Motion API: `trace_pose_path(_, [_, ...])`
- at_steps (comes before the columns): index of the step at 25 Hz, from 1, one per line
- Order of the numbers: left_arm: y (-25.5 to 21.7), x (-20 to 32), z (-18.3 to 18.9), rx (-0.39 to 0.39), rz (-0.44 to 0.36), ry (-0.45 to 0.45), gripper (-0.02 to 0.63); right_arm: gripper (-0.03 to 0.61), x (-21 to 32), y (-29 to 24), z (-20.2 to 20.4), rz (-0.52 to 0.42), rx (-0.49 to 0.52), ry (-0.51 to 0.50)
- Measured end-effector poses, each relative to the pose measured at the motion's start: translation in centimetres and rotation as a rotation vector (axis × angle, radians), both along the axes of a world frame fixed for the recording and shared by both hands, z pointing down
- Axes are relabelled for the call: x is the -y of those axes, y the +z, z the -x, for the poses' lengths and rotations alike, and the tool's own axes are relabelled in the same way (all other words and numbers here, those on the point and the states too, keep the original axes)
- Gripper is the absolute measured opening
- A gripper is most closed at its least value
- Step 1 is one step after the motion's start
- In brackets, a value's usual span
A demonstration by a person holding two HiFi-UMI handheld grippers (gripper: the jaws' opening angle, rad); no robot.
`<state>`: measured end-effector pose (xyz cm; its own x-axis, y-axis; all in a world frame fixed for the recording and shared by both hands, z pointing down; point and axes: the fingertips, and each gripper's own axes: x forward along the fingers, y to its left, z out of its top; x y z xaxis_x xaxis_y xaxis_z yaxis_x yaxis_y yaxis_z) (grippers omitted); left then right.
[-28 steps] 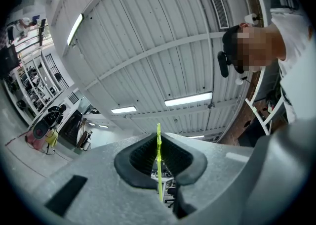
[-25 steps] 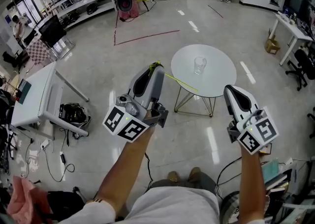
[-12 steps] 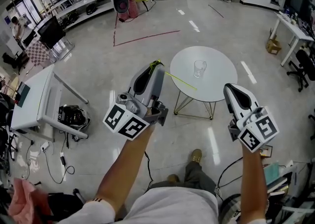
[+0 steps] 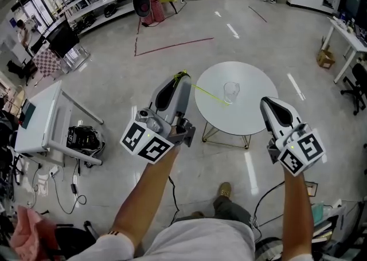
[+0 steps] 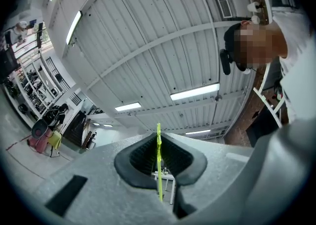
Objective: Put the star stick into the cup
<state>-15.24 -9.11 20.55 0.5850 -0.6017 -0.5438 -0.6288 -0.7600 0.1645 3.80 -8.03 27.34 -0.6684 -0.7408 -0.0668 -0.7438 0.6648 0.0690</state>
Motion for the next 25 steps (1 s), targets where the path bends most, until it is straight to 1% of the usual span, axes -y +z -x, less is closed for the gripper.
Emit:
trace_pose_path(7, [0.7,5.8,-3.0,0.028,0.028,-0.043,0.031,0.012,6.1,0.5,-2.4,0.014,-0.026,-0.044])
trace_pose_path(15, [2.9,12.0,-6.2,0.074,0.075,-0.106,0.031,0.012,11.8,1.9,-4.9,0.041,-0.047,-0.102])
trace_pose_path(21, [4.7,14.9,-8.0,0.097,0.109,-0.135,0.031,0.012,14.9,2.7,-6.3,0.052,-0.068,-0.123])
trace_pose_path(25, [6.2,16.3,-8.0,0.115,0.133,-0.153,0.031,0.012,16.0,3.4,-6.1,0.062,-0.063,-0.131])
